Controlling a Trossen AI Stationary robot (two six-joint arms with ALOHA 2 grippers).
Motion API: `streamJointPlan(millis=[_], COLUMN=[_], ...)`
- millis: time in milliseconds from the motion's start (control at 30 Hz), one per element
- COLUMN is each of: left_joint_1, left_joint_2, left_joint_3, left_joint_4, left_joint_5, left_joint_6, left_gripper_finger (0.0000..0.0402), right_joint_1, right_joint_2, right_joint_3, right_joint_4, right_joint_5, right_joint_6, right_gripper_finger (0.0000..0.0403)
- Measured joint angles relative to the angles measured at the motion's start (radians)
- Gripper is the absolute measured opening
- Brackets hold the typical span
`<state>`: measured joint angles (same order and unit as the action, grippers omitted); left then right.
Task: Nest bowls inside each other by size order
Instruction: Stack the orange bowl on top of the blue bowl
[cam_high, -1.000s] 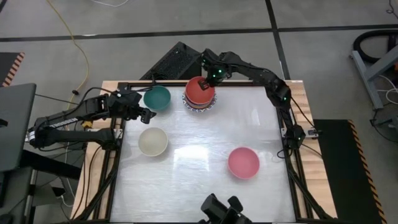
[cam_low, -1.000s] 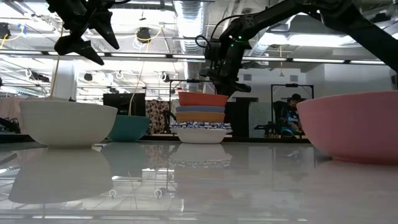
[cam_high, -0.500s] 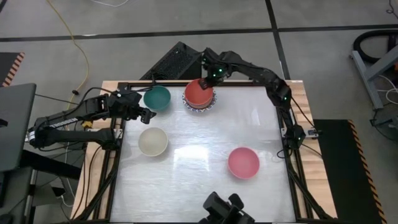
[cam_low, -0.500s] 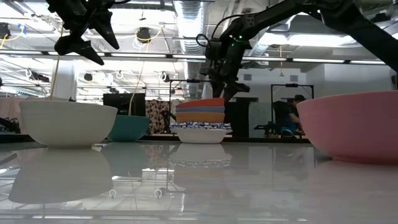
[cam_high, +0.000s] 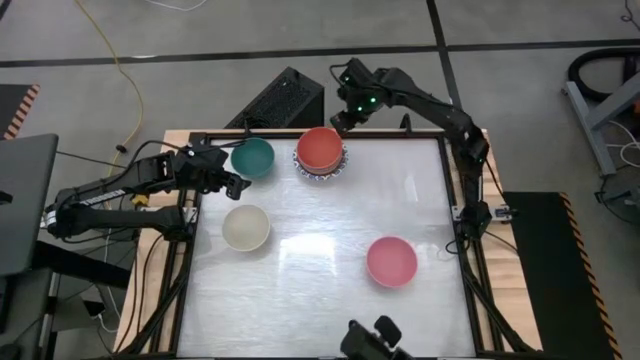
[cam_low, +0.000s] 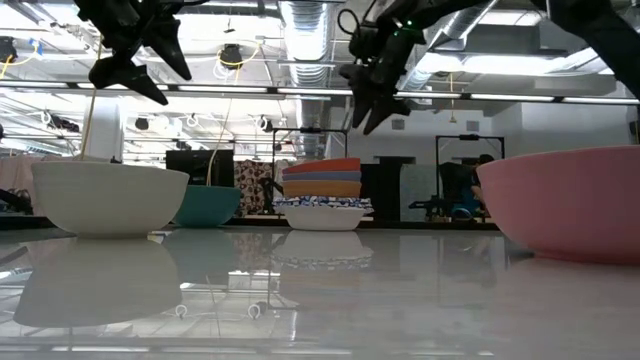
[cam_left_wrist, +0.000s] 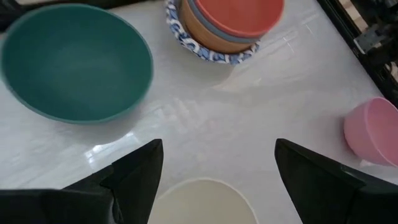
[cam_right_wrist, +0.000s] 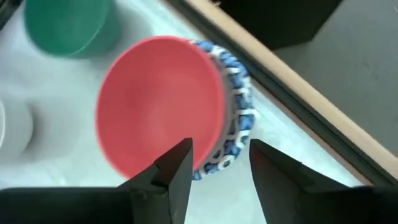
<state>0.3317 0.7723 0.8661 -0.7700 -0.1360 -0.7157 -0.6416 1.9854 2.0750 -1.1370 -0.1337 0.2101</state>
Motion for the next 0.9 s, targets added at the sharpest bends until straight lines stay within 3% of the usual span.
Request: streamJointPlan(millis=[267, 633, 900], left_joint_1=[0.000, 0.000, 0.000], left_joint_2=[0.000, 0.000, 0.000], left_joint_3=[0.000, 0.000, 0.000], left_joint_4=[-0.001, -0.003, -0.003], left_joint_5=[-0.048, -0.033, -0.033], left_joint_6=[-0.012, -0.053, -0.072], left_gripper_finger=[0.0297, 0.0297, 0.0297], right_joint_1=[0.043, 0.028, 0.030], right_joint_2=[0.014, 0.014, -0.023], right_joint_3=[-0.106, -0.261, -0.267], right_joint_4=[0.124, 0.266, 0.265], right_joint_5=[-0.103, -0.107, -0.160], right_joint_6=[0.007, 0.020, 0.005], right_gripper_finger=[0.0159, 0.0144, 0.0141])
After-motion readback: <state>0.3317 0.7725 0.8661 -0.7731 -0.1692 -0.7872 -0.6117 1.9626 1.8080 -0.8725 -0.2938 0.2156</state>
